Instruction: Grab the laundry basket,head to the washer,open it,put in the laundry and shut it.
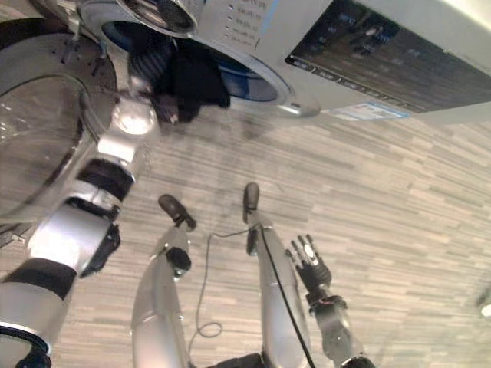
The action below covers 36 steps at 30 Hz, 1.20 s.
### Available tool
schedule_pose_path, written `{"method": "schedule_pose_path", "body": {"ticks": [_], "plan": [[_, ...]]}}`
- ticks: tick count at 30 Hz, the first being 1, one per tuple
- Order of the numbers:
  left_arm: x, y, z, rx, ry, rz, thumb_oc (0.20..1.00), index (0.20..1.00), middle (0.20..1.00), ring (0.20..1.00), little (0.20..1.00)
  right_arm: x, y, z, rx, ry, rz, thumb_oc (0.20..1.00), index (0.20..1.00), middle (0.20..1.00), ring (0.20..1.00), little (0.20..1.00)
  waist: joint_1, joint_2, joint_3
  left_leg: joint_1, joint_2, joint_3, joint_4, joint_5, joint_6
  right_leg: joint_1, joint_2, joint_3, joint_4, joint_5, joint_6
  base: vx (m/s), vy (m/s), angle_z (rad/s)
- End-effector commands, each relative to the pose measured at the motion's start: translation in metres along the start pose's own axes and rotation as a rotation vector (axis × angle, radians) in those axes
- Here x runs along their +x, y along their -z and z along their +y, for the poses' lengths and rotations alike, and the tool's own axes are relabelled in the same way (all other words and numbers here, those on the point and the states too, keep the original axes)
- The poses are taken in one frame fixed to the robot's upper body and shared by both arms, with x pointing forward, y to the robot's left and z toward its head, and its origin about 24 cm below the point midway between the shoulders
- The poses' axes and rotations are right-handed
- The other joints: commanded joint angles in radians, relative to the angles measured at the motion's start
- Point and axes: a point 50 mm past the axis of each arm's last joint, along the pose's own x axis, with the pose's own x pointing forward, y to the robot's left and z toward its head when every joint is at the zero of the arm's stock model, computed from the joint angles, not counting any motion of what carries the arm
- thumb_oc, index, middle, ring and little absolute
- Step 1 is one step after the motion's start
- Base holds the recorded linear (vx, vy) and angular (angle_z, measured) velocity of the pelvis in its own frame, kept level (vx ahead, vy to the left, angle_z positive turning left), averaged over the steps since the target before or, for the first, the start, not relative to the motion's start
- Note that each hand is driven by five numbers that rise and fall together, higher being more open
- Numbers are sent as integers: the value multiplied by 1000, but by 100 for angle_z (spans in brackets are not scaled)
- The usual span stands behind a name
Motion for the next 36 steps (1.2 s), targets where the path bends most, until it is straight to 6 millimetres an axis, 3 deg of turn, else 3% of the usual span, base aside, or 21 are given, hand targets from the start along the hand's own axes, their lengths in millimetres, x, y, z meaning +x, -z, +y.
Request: {"method": "schedule_pose_path", "body": {"ticks": [1,8,13,14,16,17,18,20,22,23,27,29,30,34,36], "plan": [[6,-60,-18,-171,41,-224,200,200,200,200,200,-16,4,-6,-76,-19,65,1000,1000,1000,1000,1000,-33,88,-36,-87,70,-16,53,-40,-95,-5,-23,23,90,-114,58,18,-1,-3],[7,-113,-39,-296,114,-347,200,200,200,200,200,-15,-9,-6,-130,-39,58,1000,1000,1000,1000,1000,-54,122,-21,-106,70,0,88,-58,-88,-52,0,62,116,-131,45,31,12,-10],[20,-129,-24,-363,70,-310,200,200,200,200,200,-13,-27,-3,-161,-36,9,1000,1000,1000,1000,1000,-60,145,-9,-122,74,7,116,-69,-85,-80,3,81,157,-156,36,23,5,-5],[28,-123,-8,-371,13,-234,200,200,200,200,200,-14,-33,-2,-164,-32,-12,1000,1000,1000,1000,1000,-64,160,-8,-123,69,14,114,-68,-86,-88,-1,89,166,-160,34,37,18,-5],[33,-130,-1,-377,7,-218,200,200,200,200,200,-13,-38,-1,-177,-28,-22,1000,1000,1000,1000,1000,-66,170,-9,-121,63,18,105,-65,-86,-94,-4,92,167,-161,34,38,36,-4],[41,-137,32,-430,-54,-181,360,360,360,360,360,-13,-46,-1,-200,-32,-30,1000,1000,1000,1000,1000,-68,183,-16,-117,56,22,86,-58,-89,-98,2,99,163,-158,37,42,68,-2],[40,-161,38,-502,-26,-251,1000,1000,1000,1000,1000,-14,-47,-5,-198,-12,-24,1000,1000,1000,1000,1000,-73,187,-21,-117,52,22,77,-55,-90,-100,9,104,159,-155,39,55,84,-5],[28,-216,45,-573,41,-457,1000,1000,1000,1000,1000,-19,-53,-14,-162,30,-51,1000,1000,1000,1000,1000,-71,192,-26,-117,46,21,55,-49,-89,-100,14,107,142,-147,43,32,33,-6],[21,-225,48,-548,32,-526,1000,1000,1000,1000,1000,-26,-49,-19,-153,48,-45,1000,1000,1000,1000,1000,-65,188,-30,-115,45,17,42,-45,-88,-96,15,104,129,-142,46,5,-16,-11],[24,-209,46,-385,10,-488,1000,1000,1000,1000,1000,-34,-47,-25,-178,61,-17,1000,1000,1000,1000,1000,-53,189,-38,-108,48,12,29,-36,-88,-83,15,94,115,-137,47,-18,-48,-9],[38,-163,49,353,-4,-319,1000,1000,1000,1000,1000,-34,-49,-36,-216,80,40,1000,1000,1000,1000,1000,-27,194,-35,-76,52,-7,16,-15,-94,-42,17,73,123,-148,42,-20,-58,2],[40,-152,41,668,15,-306,1000,1000,1000,1000,1000,-32,-46,-41,-213,91,65,1000,1000,1000,1000,1000,-23,195,-29,-60,52,-8,5,-7,-95,-27,19,63,120,-144,41,-40,0,9],[39,-131,31,1038,83,-277,1000,1000,1000,1000,1000,-32,-42,-40,-209,67,96,1000,1000,1000,1000,1000,-20,187,-23,-48,54,-9,-4,-2,-97,-12,20,54,115,-140,43,-36,6,16],[31,-112,9,1468,260,-330,1000,1000,1000,1000,1000,-38,-35,-44,-194,63,159,1000,1000,1000,1000,1000,-9,180,-20,-29,53,-21,-16,1,-103,7,22,43,111,-140,45,-19,-4,11],[26,-108,3,1532,310,-365,1000,1000,1000,1000,1000,-37,-34,-43,-184,57,167,1000,1000,1000,1000,1000,-5,177,-18,-26,53,-22,-17,1,-104,12,22,40,109,-139,45,-8,0,11]]}}
